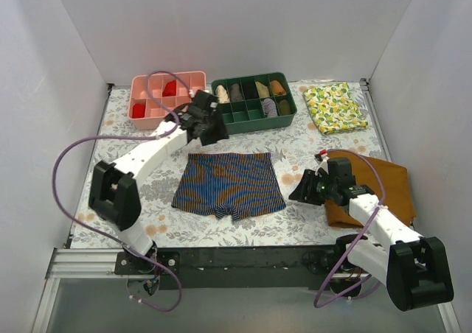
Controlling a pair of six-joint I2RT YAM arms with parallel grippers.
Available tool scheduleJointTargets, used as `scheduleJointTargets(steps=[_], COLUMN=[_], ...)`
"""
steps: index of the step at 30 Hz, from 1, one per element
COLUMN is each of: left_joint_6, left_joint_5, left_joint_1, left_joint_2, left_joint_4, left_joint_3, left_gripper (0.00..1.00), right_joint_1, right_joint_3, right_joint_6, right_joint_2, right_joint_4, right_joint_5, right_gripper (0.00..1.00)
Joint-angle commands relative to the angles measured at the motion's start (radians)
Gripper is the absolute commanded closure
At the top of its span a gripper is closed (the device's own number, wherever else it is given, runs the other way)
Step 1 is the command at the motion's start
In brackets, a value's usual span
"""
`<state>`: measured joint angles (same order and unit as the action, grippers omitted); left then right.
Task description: Roll the underwear
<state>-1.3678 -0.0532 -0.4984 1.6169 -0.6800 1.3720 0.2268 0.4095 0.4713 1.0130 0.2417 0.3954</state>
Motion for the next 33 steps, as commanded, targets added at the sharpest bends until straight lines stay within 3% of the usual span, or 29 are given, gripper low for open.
scheduleJointTargets(steps=[1,10,14,33], left_joint_6=[0.015,-0.043,-0.059,-0.062], left_joint_5=[-0.008,-0.051,-0.066,-0.065], left_joint_1=[-0.167,-0.285,-0.307,-0.333], left_joint_2=[0.216,0.601,0.679,0.776], left_joint_4=[-0.078,-0.213,-0.268,-0.299], left_joint_3=[0.209,0.637,0.803,0.845], left_gripper=[0.55,0.55,0.55,0.56], right_joint_1=[0.006,0.039,0.043,0.089], right_joint_3=[-0.014,0.031,0.032,0.028], right_joint_6=[0.001,-0.039,-0.053,-0.019], right_joint_2=[0.003,-0.027,-0.021,-0.001], right_joint_4=[-0.035,0.060,0.070,0.018], right_joint_5=[0.028,-0.076,-0.092,-0.089], right_gripper=[0.50,0.50,0.50,0.50])
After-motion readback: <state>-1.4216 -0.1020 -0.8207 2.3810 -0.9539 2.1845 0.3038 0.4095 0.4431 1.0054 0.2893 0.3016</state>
